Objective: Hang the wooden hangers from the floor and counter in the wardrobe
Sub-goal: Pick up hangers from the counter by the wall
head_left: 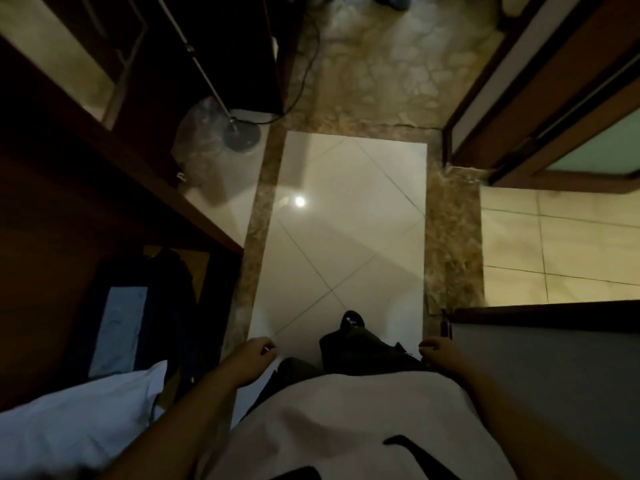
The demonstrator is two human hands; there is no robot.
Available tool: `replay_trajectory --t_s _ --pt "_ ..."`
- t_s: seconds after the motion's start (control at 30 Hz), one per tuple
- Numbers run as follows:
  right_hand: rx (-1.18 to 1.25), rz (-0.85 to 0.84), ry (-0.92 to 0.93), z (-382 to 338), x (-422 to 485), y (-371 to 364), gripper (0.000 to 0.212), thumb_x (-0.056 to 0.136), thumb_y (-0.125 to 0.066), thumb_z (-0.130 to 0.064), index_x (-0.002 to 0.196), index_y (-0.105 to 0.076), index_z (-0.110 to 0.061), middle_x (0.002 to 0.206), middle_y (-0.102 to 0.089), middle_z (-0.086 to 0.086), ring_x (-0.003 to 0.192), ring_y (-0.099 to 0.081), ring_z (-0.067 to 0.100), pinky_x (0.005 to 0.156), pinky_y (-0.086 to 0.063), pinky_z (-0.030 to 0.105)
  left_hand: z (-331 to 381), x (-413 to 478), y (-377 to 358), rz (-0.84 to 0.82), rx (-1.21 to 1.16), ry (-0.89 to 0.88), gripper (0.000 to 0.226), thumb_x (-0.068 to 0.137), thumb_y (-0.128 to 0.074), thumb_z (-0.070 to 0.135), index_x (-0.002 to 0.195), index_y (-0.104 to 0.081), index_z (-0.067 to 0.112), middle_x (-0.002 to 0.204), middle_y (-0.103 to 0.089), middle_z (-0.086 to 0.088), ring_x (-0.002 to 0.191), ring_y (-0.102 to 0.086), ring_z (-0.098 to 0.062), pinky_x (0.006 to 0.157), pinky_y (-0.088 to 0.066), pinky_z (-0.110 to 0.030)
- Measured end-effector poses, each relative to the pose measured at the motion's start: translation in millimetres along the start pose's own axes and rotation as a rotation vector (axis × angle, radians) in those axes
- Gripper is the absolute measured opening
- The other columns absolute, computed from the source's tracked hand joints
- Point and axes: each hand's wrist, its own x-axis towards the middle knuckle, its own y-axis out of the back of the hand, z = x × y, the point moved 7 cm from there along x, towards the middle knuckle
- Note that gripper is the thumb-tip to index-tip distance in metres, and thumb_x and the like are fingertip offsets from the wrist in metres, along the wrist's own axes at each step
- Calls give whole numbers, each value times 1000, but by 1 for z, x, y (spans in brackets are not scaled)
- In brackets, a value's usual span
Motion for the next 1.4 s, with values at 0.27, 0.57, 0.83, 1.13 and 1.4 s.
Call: replay_trajectory --t_s 0.27,0.57,0.83,1.13,1.4 --pt "55 4 18 -6 45 72 28 94 -47 -9 115 -59 6 111 -63 25 81 -57 24 66 -46 26 77 55 37 139 -14 28 16 98 -42 19 96 -58 19 119 -59 -18 94 -50 -18 79 -40 -27" --pt "57 -39 165 -125 101 125 29 92 -49 -13 115 -60 2 100 -64 19 82 -60 28 75 -52 36 112 95 56 76 33 77 32 98 -41 19 125 -51 6 129 -55 -14 116 -52 -26 87 -40 -23" --pt "76 -59 288 -294 152 176 31 95 -46 -17 121 -56 -2 111 -64 20 83 -59 22 62 -45 23 157 175 175 22 6 61 27 97 -41 21 113 -57 6 121 -58 -15 103 -55 -23 81 -39 -23" --pt "171 71 310 -396 194 261 30 94 -45 -17 119 -57 -4 106 -64 15 86 -61 24 84 -48 34 208 250 325 51 157 14 29 97 -43 22 114 -58 5 117 -61 -15 93 -54 -19 73 -41 -25" --pt "263 73 85 -340 247 319 23 92 -48 -10 106 -61 2 90 -62 14 89 -63 35 85 -53 47 278 321 367 -19 275 20 27 96 -44 22 113 -59 7 114 -62 -14 93 -58 -22 74 -41 -25"
